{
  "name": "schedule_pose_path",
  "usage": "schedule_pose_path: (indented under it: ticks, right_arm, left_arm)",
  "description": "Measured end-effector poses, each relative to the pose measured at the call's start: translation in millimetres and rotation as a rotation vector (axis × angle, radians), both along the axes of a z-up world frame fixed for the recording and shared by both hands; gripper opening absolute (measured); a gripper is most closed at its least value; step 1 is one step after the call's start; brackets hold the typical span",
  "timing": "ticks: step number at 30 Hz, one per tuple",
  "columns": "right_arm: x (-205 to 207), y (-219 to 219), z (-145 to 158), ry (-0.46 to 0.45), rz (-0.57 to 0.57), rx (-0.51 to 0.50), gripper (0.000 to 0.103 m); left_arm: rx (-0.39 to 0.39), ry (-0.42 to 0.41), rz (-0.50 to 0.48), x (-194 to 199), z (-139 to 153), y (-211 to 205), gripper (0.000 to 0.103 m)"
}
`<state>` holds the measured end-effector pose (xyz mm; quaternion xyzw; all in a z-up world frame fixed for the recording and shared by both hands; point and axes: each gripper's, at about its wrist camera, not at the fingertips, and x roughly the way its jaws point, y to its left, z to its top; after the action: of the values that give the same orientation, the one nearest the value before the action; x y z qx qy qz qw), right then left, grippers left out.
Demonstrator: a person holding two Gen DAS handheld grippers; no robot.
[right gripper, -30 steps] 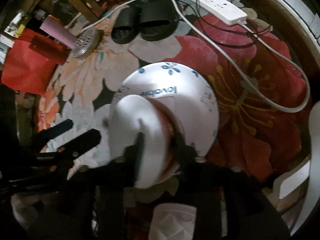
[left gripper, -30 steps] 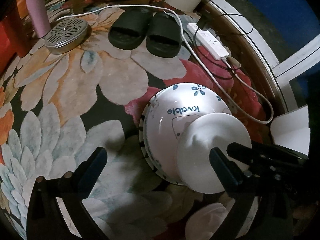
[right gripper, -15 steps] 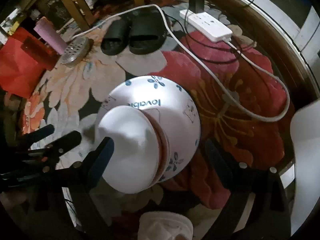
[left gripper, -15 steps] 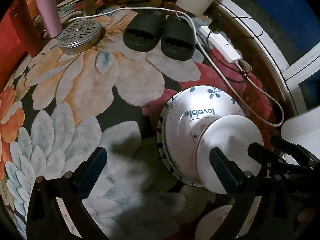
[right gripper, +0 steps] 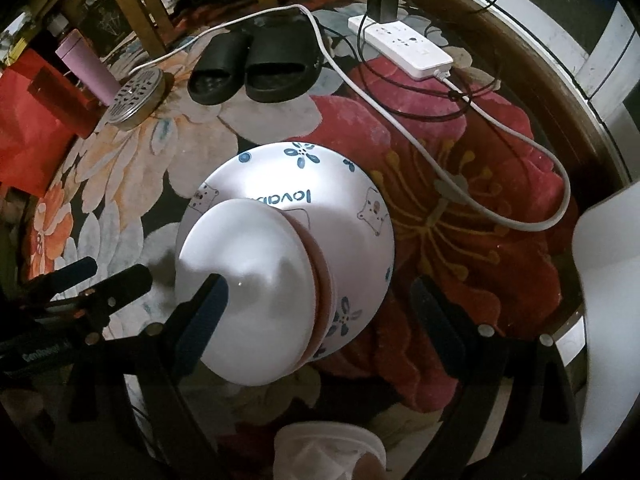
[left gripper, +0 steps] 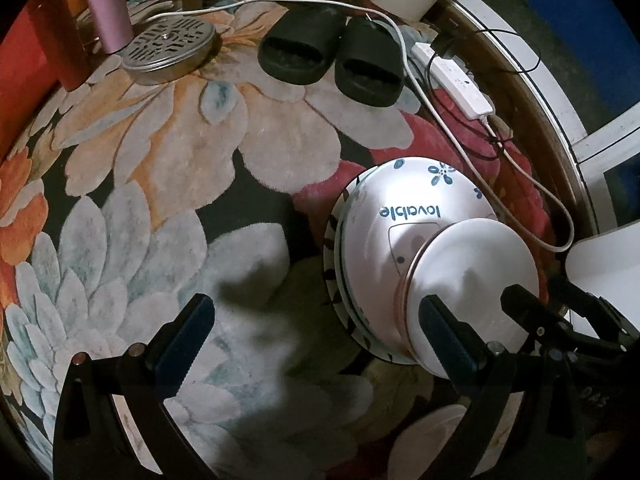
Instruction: Organize plates and bowls
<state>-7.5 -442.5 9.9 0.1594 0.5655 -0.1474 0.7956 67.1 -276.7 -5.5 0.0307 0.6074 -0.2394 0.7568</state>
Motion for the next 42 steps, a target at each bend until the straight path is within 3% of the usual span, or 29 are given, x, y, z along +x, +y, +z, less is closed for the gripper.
schedule_pose_path:
  ticks: [12, 15, 21, 42]
  right_arm:
    - [2.2, 11.1, 3.6, -0.032, 0.021, 0.04, 0.092]
    - [2.2, 15.5, 7.0, -0.012, 0.005, -0.036, 0.094]
    - [0.8, 19.5, 11.6, -0.035, 0.01, -0.034, 0.094]
    - [-0.9, 30.0, 19.1, -0.069, 0.04, -0.043, 0.094]
  left_arm:
    - [-0.011, -0.013, 0.04, -2.2, 2.1, 6.5, 0.102]
    - [0.005, -0.021, 0.062, -2.6, 2.5, 10.9, 0.102]
    - [0.029, -0.012, 0.085, -2.3, 3.3, 18.0, 0.101]
    - [0.051, -0.052, 0.045, -12.1, 15.8, 21.0, 0.101]
